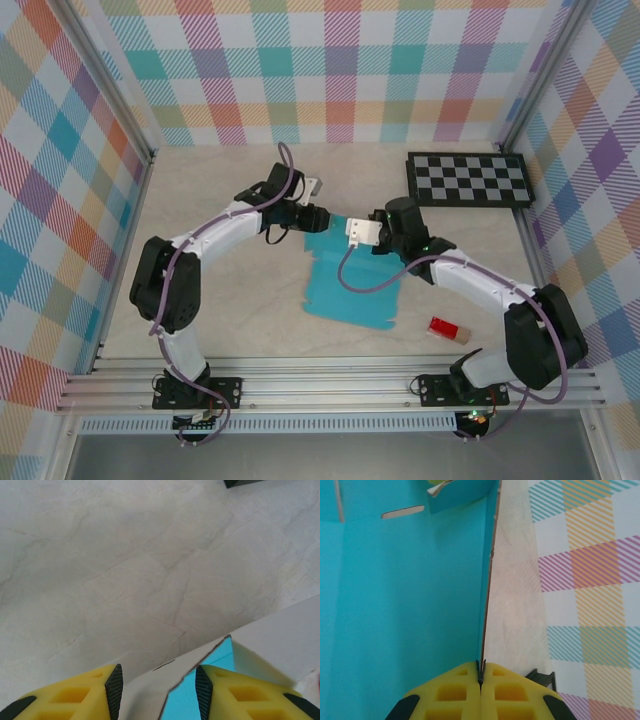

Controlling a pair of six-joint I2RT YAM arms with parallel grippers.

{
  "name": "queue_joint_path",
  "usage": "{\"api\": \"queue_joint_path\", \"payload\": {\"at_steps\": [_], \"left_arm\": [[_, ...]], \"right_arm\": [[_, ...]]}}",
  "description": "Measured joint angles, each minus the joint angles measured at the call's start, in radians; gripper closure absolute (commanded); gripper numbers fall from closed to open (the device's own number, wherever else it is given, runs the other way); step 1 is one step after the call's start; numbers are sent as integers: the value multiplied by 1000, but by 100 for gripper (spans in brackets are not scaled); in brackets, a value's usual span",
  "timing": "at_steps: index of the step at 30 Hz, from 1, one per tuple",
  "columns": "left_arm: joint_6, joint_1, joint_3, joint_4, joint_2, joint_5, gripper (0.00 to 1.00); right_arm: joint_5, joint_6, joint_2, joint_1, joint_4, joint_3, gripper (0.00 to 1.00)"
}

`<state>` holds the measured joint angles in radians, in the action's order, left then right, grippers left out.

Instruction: Fold the paper box

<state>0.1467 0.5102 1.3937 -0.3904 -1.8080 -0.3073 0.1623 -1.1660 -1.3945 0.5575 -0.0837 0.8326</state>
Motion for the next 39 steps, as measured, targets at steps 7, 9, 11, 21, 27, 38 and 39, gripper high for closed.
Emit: {"api": "queue_joint_path", "payload": {"at_steps": [7,9,11,21,27,38,39], "left_arm": [[18,6,-125,4,115,62,58],[18,6,-172,6,161,89,59],[22,6,-216,5,209,113,61],[47,5,-426,55,406,146,61],[19,-16,-515,106,423,204,69],[50,-325,-676,460,496,122,65],[42,-325,-677,499,472,81,62]], "right_arm": [[92,-176,-27,35,-267,-126,100],[112,-225,-36,47,-334,-146,100],[127,-264,-42,62,-386,-158,100],[211,-415,-87,178,-599,-169,100],[246,-426,-151,206,-664,-192,100],[245,-383,-168,184,-683,-199,100],[242,-381,-168,182,-684,-201,100]]}}
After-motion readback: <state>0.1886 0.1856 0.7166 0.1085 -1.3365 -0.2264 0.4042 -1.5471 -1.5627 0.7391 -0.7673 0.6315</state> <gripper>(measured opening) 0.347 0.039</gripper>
